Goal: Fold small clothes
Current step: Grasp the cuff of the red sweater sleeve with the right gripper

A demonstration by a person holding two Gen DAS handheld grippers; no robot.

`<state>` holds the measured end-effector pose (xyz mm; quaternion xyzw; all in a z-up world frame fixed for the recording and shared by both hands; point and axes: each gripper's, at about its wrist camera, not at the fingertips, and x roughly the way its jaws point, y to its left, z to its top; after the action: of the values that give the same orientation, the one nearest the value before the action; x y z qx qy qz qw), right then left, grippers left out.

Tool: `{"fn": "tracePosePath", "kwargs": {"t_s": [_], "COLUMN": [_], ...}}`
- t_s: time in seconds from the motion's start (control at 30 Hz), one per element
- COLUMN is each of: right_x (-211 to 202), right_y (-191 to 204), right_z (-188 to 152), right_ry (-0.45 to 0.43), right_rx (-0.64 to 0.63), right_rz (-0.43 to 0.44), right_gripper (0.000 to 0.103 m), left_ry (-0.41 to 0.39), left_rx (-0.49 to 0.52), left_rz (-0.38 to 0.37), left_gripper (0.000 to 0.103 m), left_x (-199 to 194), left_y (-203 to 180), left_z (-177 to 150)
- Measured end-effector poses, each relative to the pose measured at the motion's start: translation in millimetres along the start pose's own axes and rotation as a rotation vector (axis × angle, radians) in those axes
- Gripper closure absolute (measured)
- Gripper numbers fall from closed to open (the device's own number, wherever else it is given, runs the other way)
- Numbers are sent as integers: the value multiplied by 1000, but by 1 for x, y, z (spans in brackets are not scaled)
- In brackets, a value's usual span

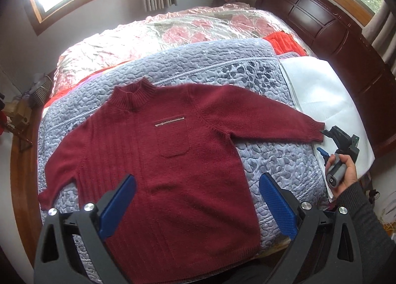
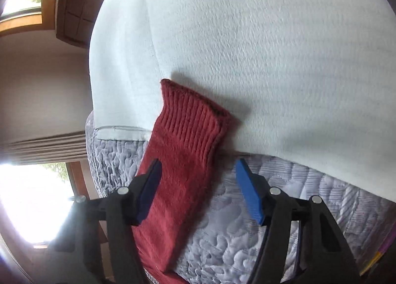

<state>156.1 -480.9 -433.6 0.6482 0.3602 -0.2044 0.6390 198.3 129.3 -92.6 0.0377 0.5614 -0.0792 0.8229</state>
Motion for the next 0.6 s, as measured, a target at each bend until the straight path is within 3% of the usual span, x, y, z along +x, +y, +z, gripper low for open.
{"fn": "tracePosePath", "kwargs": {"t_s": [0.4, 0.43, 0.47, 0.6], "right_x": [37, 39, 39, 36], "right_y": [-1, -1, 0, 3], "right_z": [8, 7, 6, 6], "right_ry": [-39, -35, -29, -39], "right_rx": [44, 36, 18, -10], "right_rz": [-1, 3, 13, 23], "right_gripper": [44, 57, 78, 88], "left_ry": [59, 60, 64, 66], "left_rx": [-39, -43, -47, -65], "left_rz": [15, 18, 21, 30], "left_gripper": [4, 4, 4, 4], "left_x": [26, 26, 26, 26], "left_y": [17, 18, 20, 27], "left_z": [-6, -7, -8, -13]}}
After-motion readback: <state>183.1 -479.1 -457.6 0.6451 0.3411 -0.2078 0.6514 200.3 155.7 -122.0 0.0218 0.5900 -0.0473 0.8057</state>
